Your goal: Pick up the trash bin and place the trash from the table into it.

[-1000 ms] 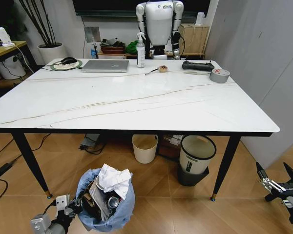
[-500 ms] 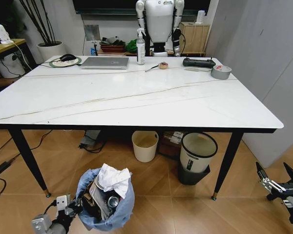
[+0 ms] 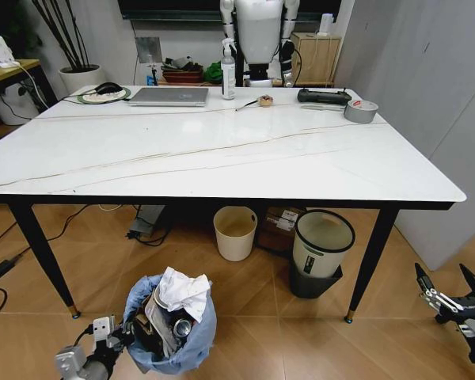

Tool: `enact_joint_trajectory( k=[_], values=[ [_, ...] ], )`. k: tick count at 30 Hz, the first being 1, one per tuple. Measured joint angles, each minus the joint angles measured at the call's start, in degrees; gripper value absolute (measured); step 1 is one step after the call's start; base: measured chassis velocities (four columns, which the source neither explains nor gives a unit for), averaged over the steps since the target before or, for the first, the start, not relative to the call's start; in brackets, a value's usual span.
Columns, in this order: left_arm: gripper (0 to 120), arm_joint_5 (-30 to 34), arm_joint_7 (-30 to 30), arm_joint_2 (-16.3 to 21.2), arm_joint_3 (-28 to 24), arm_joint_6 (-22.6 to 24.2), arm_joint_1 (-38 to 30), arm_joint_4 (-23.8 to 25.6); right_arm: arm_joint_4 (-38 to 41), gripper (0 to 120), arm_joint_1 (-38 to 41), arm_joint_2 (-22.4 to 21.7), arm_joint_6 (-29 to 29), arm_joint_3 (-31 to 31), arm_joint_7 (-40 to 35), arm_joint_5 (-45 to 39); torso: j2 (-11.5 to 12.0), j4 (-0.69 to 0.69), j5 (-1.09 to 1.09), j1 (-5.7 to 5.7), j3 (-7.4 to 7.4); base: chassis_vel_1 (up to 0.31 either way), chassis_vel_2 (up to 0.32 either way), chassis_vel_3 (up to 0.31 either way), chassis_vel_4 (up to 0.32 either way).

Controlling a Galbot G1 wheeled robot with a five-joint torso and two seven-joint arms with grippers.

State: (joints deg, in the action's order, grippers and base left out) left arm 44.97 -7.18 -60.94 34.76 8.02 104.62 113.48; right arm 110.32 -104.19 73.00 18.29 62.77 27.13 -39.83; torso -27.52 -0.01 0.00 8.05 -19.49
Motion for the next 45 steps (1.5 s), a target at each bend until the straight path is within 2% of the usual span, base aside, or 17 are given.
enact_joint_trajectory(
  k=[45],
  values=[
    [0,-0.8,0.7,-0.4,-1.1,-0.7,-2.1,-2.8,0.0,100,0.0,0.0,0.0,0.0,0.0,0.0,10.3,0.0,0.0,-3.45,6.9,0.0,0.0,0.0,0.0]
  ],
)
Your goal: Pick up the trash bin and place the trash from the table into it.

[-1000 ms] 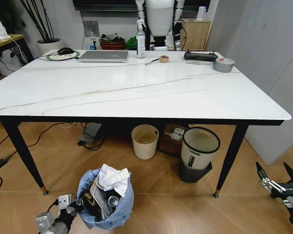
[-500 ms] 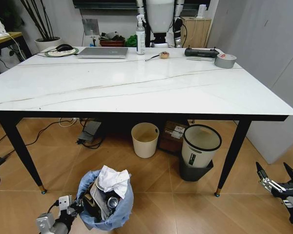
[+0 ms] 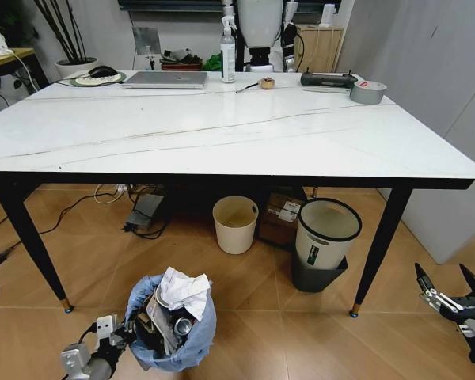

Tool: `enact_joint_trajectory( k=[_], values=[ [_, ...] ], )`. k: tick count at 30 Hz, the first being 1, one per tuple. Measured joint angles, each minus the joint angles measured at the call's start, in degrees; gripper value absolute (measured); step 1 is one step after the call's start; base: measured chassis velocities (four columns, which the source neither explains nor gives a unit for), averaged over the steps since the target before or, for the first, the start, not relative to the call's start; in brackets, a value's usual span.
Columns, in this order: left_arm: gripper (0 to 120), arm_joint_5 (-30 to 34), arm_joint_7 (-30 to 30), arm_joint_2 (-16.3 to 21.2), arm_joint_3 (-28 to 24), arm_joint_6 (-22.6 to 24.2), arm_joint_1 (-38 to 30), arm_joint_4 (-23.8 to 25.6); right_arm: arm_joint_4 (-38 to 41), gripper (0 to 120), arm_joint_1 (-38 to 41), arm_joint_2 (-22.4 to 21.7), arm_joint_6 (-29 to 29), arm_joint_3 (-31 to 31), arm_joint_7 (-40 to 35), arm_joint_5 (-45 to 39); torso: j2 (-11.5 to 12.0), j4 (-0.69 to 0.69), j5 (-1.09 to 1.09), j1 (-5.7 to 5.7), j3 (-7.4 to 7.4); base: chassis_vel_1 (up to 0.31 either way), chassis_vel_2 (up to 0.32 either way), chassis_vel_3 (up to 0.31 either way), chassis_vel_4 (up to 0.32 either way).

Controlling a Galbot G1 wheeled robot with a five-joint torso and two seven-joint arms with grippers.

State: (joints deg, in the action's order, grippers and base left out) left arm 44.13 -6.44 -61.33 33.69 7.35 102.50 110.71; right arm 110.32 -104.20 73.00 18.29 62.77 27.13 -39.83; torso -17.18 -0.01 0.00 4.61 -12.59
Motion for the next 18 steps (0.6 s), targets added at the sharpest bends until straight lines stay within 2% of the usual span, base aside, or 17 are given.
enact_joint_trajectory(
  k=[18],
  values=[
    [0,0.0,0.5,-0.5,-0.1,-0.3,-0.1,0.3,0.0,100,0.0,0.0,0.0,0.0,0.0,0.0,3.8,0.0,0.0,-1.01,2.82,0.0,0.0,0.0,0.0]
  ],
)
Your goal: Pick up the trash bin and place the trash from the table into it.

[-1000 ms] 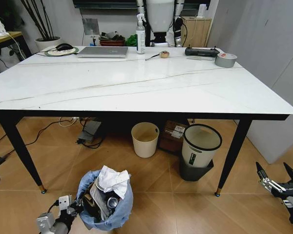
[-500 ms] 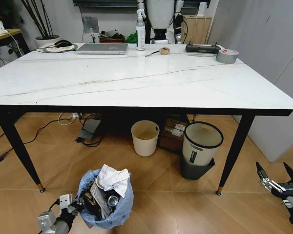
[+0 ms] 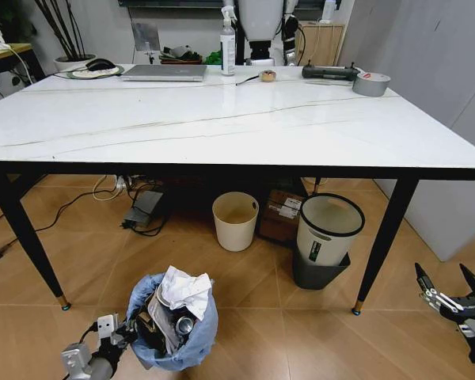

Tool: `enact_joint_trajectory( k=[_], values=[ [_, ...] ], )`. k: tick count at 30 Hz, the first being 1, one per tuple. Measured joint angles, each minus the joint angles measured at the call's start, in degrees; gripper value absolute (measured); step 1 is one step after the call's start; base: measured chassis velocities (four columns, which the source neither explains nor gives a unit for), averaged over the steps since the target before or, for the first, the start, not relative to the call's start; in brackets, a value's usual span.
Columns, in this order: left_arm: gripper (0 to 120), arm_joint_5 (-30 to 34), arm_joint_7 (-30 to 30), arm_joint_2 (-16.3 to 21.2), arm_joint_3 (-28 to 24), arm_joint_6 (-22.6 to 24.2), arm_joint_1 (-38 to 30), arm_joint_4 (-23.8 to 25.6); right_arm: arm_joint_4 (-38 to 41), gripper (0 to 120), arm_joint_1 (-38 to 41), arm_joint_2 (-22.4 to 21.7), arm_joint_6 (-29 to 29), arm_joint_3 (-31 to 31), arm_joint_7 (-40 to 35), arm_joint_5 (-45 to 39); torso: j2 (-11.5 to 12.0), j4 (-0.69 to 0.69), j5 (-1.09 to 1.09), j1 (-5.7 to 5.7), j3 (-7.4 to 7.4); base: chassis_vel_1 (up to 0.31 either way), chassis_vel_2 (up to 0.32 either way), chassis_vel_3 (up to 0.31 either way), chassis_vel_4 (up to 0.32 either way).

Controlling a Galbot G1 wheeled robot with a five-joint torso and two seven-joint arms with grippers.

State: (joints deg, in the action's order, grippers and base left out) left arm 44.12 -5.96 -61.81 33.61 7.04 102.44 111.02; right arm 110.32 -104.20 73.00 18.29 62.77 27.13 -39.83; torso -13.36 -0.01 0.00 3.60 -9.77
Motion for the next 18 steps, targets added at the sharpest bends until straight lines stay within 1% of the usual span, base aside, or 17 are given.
enact_joint_trajectory(
  k=[7,8,18],
  values=[
    [0,-0.2,0.2,0.0,0.0,-0.1,0.0,-0.2,0.0,100,0.0,0.0,0.0,0.0,0.0,0.0,1.9,0.0,0.0,-0.5,1.36,0.0,0.0,0.0,0.0],
    [0,-0.2,0.2,0.0,0.0,-0.1,0.0,-0.2,0.0,100,0.0,0.0,0.0,0.0,0.0,0.0,1.9,0.0,0.0,-0.5,1.36,0.0,0.0,0.0,0.0],
    [0,0.0,0.0,-0.2,-0.1,-0.1,-0.4,-0.2,0.0,100,0.0,0.0,0.0,0.0,0.0,0.0,4.2,0.0,0.0,-0.96,3.24,0.0,0.0,0.0,0.0]
  ],
)
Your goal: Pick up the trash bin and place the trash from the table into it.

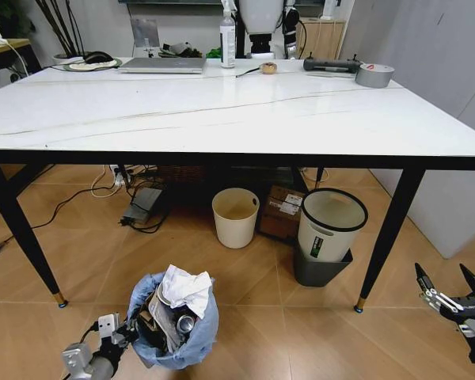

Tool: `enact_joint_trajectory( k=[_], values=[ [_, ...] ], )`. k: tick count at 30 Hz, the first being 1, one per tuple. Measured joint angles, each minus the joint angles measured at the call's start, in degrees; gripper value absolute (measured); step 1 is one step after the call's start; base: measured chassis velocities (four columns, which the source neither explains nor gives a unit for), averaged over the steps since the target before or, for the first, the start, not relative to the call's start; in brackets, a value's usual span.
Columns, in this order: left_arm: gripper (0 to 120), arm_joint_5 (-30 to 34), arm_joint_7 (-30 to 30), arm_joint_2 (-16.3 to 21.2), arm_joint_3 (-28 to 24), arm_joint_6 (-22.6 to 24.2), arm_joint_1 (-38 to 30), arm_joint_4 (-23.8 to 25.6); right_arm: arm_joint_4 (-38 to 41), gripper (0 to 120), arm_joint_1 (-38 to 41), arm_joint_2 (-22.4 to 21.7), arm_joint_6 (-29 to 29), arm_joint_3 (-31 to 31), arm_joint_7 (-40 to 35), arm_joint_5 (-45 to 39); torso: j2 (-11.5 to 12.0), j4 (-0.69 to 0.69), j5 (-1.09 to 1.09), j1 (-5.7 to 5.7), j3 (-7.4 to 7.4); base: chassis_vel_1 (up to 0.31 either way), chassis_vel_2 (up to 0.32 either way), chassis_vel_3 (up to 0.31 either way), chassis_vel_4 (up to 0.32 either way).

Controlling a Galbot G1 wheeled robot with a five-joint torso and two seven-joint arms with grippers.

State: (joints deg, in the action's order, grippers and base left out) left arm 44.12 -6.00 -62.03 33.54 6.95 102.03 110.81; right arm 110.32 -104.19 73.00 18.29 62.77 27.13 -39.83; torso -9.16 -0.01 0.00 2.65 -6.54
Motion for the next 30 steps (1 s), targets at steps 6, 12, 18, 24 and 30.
enact_joint_trajectory(
  k=[6,12,18,24,30],
  values=[
    [0,0.6,-0.7,-0.2,-0.4,0.6,-0.2,0.2,0.0,100,0.0,0.0,0.0,0.0,0.0,0.0,1.1,0.0,0.0,-0.27,0.87,0.0,0.0,0.0,0.0],
    [0,2.3,-2.2,0.1,-0.5,1.8,0.0,1.5,0.0,100,0.0,0.0,0.0,0.0,0.0,0.0,2.6,0.0,0.0,-0.47,2.18,0.0,0.0,0.0,0.0],
    [0,2.3,-3.0,0.2,-0.5,2.2,-0.1,1.7,0.0,100,0.0,0.0,0.0,0.0,0.0,0.0,4.0,0.0,0.0,-0.61,3.39,0.0,0.0,0.0,0.0],
    [0,2.0,-3.0,0.3,-0.5,2.2,-0.2,1.7,0.0,100,0.0,0.0,0.0,0.0,0.0,0.0,4.8,0.0,0.0,-0.68,4.16,0.0,0.0,0.0,0.0],
    [0,1.2,-2.9,0.0,-0.6,1.9,-0.5,1.4,0.0,100,0.0,0.0,0.0,0.0,0.0,0.0,6.5,0.0,0.0,-0.79,5.77,0.0,0.0,0.0,0.0]
  ],
)
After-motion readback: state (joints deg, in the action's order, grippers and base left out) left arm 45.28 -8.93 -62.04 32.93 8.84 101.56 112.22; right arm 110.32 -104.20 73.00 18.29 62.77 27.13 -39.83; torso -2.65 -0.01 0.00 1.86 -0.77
